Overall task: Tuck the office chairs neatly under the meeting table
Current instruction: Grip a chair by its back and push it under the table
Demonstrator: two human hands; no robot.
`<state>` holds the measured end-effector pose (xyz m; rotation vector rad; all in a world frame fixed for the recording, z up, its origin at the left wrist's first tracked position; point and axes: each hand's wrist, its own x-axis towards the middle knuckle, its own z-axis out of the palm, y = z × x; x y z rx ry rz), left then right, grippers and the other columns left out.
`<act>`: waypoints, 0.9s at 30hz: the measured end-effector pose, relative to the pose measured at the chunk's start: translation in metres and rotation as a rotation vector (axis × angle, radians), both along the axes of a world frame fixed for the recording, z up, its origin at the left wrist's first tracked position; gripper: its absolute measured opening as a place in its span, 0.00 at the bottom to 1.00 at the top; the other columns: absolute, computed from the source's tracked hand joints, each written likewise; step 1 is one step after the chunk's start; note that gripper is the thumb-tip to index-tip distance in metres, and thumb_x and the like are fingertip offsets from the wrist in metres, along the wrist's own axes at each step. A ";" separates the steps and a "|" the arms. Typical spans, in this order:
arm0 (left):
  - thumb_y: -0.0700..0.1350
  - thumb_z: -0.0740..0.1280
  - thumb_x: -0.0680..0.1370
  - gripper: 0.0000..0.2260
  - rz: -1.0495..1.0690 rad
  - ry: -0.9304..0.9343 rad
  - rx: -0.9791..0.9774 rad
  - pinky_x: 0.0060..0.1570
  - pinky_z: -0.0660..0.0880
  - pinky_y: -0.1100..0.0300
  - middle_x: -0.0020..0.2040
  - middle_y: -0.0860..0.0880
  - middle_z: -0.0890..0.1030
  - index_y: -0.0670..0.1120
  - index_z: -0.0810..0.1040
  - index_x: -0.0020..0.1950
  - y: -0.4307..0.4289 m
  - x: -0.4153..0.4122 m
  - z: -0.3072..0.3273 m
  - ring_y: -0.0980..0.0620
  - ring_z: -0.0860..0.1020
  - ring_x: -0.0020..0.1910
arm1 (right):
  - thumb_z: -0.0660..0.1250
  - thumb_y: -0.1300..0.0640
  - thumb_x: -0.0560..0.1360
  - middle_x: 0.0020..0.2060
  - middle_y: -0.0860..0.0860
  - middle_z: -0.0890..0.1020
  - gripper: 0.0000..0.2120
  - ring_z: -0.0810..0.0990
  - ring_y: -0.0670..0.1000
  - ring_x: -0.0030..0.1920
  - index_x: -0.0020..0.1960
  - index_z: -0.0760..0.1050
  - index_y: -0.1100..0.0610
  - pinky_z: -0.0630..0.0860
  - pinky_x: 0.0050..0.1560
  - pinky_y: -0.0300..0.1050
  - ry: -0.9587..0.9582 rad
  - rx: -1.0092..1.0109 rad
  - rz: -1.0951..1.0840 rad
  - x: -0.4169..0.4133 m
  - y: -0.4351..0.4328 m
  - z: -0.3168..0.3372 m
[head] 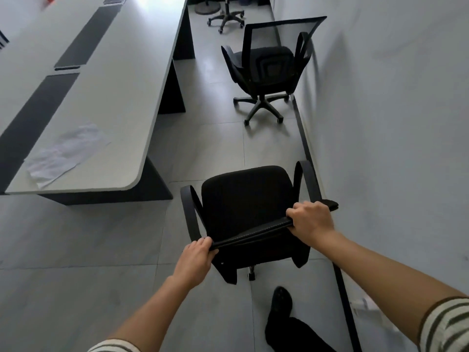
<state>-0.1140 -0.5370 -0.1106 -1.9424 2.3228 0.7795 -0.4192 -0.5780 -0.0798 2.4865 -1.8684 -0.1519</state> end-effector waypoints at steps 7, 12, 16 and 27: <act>0.51 0.57 0.80 0.09 0.009 0.006 0.041 0.38 0.65 0.59 0.40 0.52 0.75 0.48 0.70 0.45 -0.080 -0.048 0.007 0.50 0.72 0.38 | 0.69 0.48 0.70 0.33 0.49 0.81 0.07 0.79 0.52 0.34 0.39 0.80 0.51 0.68 0.34 0.43 0.041 0.083 0.074 -0.044 -0.103 0.012; 0.53 0.56 0.80 0.11 -0.001 -0.014 0.051 0.34 0.66 0.58 0.37 0.51 0.74 0.49 0.66 0.42 -0.141 -0.047 -0.001 0.51 0.73 0.36 | 0.76 0.49 0.61 0.27 0.47 0.79 0.08 0.78 0.51 0.27 0.32 0.78 0.51 0.65 0.30 0.40 0.066 0.067 0.117 -0.049 -0.173 0.011; 0.54 0.56 0.80 0.11 -0.015 -0.018 0.002 0.33 0.67 0.58 0.37 0.52 0.73 0.49 0.64 0.41 -0.193 -0.048 -0.003 0.51 0.73 0.35 | 0.70 0.49 0.68 0.33 0.48 0.82 0.06 0.81 0.53 0.34 0.38 0.80 0.51 0.68 0.33 0.42 0.059 0.065 0.168 -0.050 -0.238 0.013; 0.54 0.55 0.80 0.11 0.127 -0.004 0.013 0.36 0.67 0.58 0.38 0.52 0.72 0.49 0.63 0.41 -0.327 -0.055 0.007 0.51 0.71 0.37 | 0.71 0.45 0.69 0.33 0.46 0.82 0.07 0.80 0.50 0.33 0.40 0.81 0.49 0.72 0.32 0.42 0.096 0.067 0.251 -0.044 -0.410 0.014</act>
